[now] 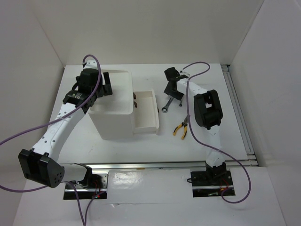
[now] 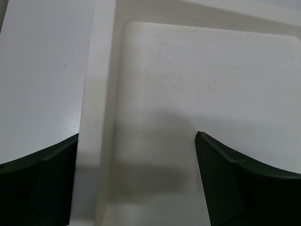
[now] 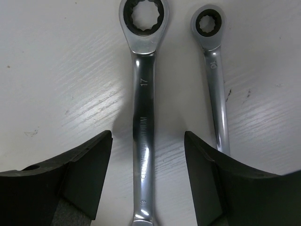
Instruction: Sort the tools into containers
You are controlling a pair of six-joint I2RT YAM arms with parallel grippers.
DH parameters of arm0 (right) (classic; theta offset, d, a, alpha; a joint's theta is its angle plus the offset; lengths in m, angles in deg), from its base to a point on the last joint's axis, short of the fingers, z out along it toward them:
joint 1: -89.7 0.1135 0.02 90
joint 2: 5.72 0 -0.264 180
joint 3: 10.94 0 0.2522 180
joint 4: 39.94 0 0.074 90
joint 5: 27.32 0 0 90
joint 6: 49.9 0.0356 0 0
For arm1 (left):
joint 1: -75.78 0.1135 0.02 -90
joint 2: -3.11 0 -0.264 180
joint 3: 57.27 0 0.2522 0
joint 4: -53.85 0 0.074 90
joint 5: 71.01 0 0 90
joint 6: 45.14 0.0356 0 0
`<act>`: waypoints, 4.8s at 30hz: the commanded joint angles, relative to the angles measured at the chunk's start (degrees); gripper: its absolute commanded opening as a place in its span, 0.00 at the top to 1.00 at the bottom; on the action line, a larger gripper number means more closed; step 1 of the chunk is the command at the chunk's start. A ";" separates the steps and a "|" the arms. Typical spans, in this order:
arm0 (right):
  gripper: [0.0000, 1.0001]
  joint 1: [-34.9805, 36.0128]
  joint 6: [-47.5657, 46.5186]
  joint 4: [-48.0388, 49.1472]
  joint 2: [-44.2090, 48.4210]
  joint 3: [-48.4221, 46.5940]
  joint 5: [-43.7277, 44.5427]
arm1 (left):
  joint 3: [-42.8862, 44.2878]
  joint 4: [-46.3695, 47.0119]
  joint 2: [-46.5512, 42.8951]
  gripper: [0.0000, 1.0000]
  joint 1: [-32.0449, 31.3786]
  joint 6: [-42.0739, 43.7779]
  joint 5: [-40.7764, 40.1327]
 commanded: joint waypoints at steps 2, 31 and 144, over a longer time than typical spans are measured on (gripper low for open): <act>0.32 0.29 3.22 -14.48 -7.00 1.18 -1.42 | -2.74 -6.34 2.03 0.00 -1.54 0.38 9.79; 1.00 1.79 0.06 -10.62 -7.72 5.40 -7.30 | -2.74 -5.81 0.45 0.00 -1.54 0.38 12.51; 0.38 19.98 -35.10 25.77 28.84 22.37 -17.06 | -2.74 -5.28 0.98 0.00 -2.07 0.90 13.04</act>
